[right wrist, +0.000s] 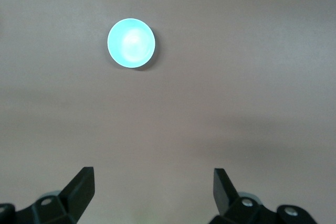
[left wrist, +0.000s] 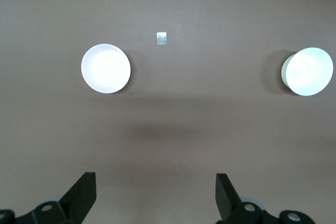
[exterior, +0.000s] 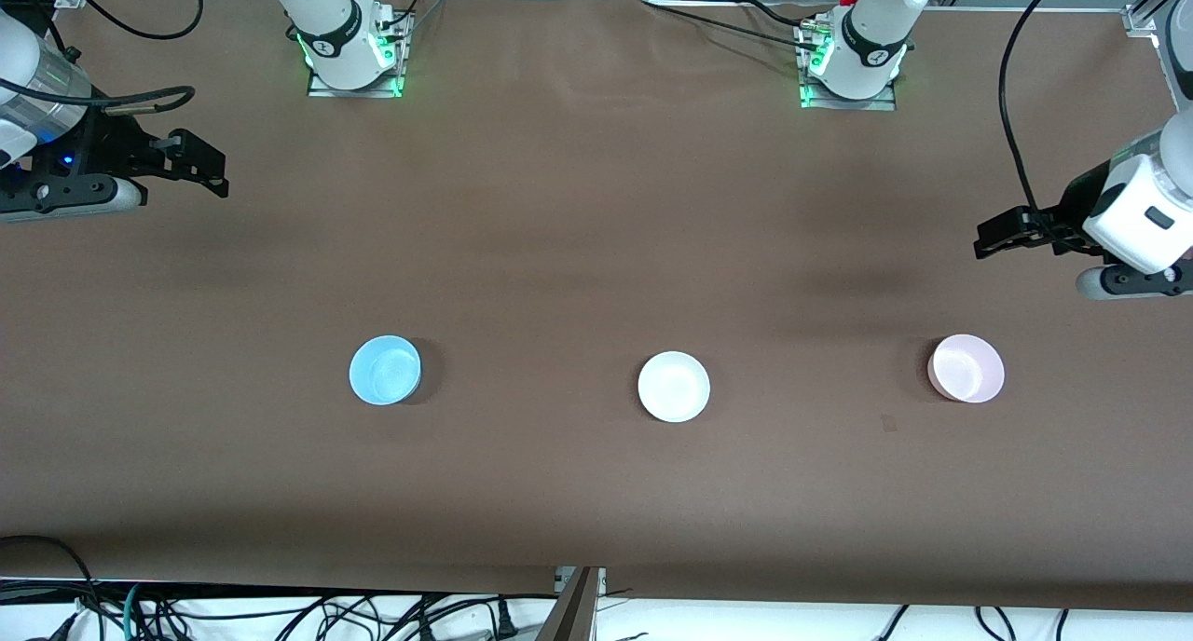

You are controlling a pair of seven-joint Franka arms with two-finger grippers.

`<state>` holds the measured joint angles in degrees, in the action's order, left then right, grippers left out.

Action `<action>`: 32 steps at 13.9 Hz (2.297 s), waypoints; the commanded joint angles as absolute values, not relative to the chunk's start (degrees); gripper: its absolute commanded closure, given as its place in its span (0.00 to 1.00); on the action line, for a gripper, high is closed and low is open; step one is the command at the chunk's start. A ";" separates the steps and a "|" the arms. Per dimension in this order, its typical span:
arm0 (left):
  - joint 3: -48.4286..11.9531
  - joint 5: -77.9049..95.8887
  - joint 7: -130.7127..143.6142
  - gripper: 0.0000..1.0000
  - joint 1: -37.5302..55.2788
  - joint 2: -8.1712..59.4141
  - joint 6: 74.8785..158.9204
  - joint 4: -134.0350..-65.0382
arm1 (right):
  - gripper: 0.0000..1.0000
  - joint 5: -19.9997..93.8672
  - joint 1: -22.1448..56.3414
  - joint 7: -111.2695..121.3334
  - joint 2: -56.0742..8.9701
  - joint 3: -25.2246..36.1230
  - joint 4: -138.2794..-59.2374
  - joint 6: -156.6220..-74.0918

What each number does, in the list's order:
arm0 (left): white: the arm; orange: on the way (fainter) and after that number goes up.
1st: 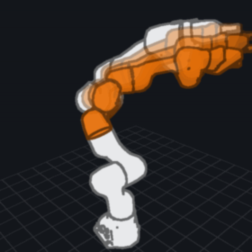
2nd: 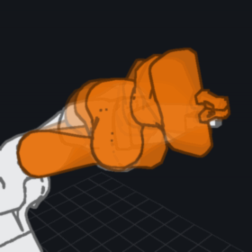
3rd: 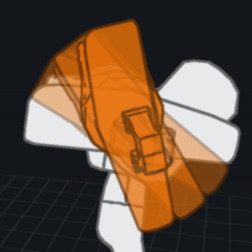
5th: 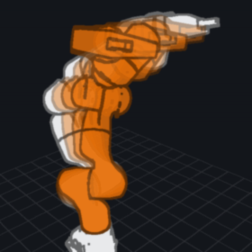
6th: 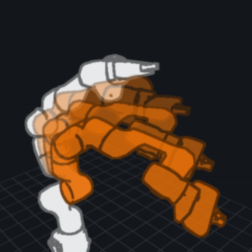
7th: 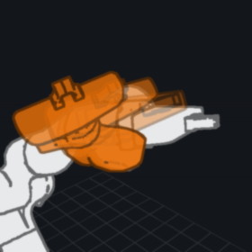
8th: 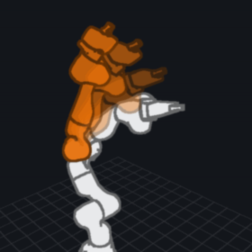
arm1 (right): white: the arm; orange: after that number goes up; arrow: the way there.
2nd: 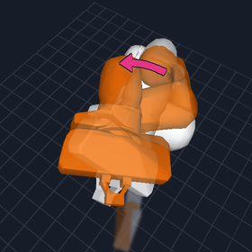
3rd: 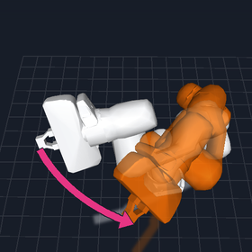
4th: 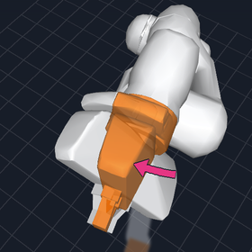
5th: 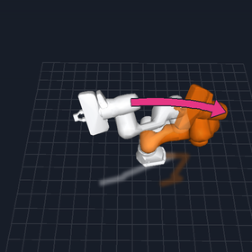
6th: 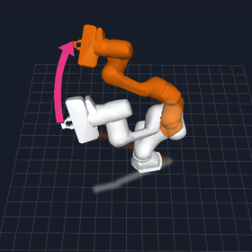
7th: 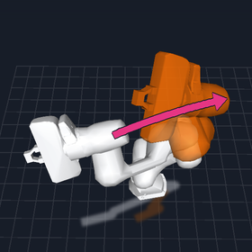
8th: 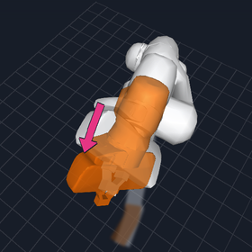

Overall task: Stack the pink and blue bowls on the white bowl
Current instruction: 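Move the left gripper toward the pale pink bowl, then lower the left gripper and grasp the pink bowl's rim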

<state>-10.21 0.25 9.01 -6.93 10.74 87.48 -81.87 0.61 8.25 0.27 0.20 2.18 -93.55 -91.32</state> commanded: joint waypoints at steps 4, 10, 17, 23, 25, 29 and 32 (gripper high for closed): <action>-10.11 0.62 9.58 0.00 -6.86 12.22 86.31 -79.10 | 0.00 0.09 7.73 0.09 -0.44 1.85 -92.64 -91.58; -10.02 0.70 9.58 0.00 -7.64 12.57 85.17 -78.92 | 0.00 0.00 7.73 0.09 -0.44 1.93 -92.72 -91.05; -9.93 0.79 9.05 0.00 -10.89 20.81 85.95 -79.01 | 0.00 -0.09 7.65 0.44 -0.53 2.02 -92.72 -91.41; -4.94 2.45 -5.52 0.00 -13.27 29.70 104.47 -83.66 | 0.00 0.26 7.64 0.96 -0.79 2.02 -92.72 -91.76; -1.86 6.39 -11.05 0.00 -13.36 31.37 110.63 -87.43 | 0.00 0.87 7.56 0.97 -1.75 2.02 -92.72 -93.33; 1.23 9.67 -18.96 0.00 -13.62 32.25 118.81 -94.03 | 0.00 1.49 7.30 0.97 -3.43 2.11 -92.64 -95.45; 1.41 9.75 -22.14 0.00 -14.76 33.40 124.43 -96.67 | 0.00 1.49 7.73 0.97 -4.30 2.02 -92.72 -94.84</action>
<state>1.35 8.02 -18.45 -14.25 34.01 120.91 -94.05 0.69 8.04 0.41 -3.71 2.42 -93.53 -95.63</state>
